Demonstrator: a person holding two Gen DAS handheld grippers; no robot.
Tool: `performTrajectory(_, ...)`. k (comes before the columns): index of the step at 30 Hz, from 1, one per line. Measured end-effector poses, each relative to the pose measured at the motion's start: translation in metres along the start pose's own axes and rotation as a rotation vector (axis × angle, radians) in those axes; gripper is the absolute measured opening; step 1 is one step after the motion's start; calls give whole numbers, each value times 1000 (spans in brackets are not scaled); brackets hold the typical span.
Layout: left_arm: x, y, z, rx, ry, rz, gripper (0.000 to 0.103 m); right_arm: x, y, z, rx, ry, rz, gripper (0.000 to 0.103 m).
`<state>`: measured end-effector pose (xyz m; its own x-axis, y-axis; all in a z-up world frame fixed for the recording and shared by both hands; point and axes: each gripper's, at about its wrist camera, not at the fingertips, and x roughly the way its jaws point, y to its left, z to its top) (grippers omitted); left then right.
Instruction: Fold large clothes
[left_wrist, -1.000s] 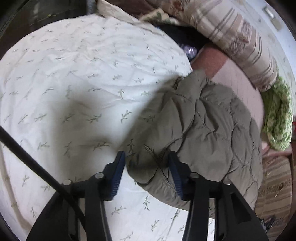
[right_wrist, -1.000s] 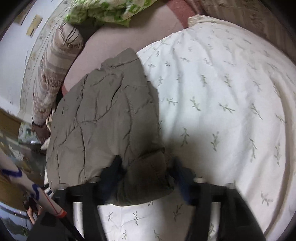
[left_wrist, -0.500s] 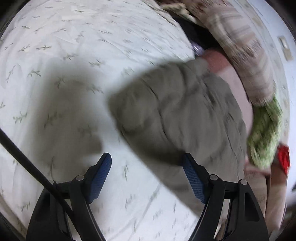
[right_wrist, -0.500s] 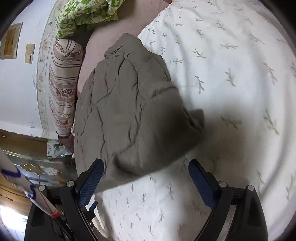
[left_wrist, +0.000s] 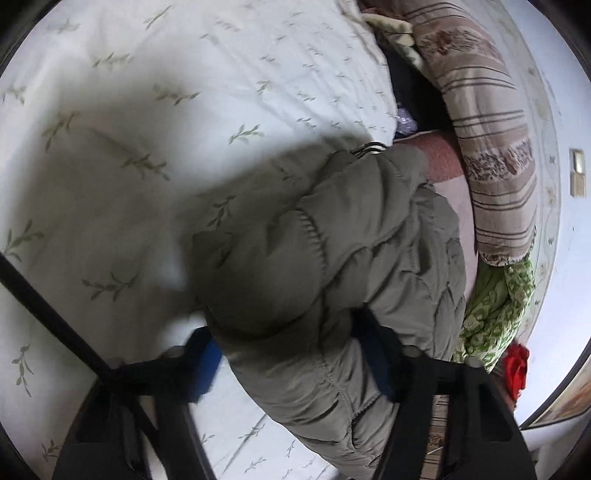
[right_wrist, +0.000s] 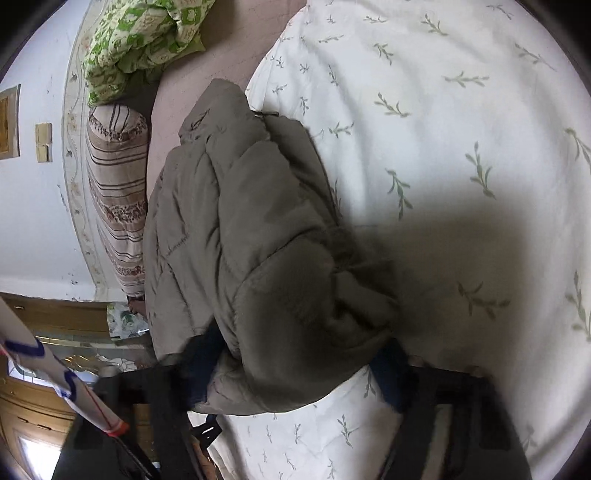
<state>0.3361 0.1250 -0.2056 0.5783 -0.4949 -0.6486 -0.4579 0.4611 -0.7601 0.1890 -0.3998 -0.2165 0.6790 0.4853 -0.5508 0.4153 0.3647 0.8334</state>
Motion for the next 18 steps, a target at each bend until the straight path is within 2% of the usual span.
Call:
performTrajectory(1,-4,-4,-3,29,-8,9,48,-2,5,-1,-31,0,-7,46)
performTrajectory(2,-7,-7,-4,52,-10,15,38,-2,11,-2,-67,2,-22,38)
performTrajectory(3,-11,-10,-6,74,-10,17,33,-4,16,-4,-95,-1,-26,35)
performTrajectory(6,-33,-12,-16,116,-3,0,30,-25,21,-13,-129,-24,6,30)
performTrajectory(10,-68,15,-42,179,28,37,30,-58,18,-46,-194,-45,-42,30)
performTrajectory(13,-87,39,-58,175,25,68,32,-72,3,-75,-195,-28,-72,31)
performTrajectory(16,-91,43,-63,164,-3,96,41,-71,7,-79,-229,-27,-120,46)
performTrajectory(18,-94,33,-67,211,-28,123,47,-68,3,-76,-194,-31,-126,52)
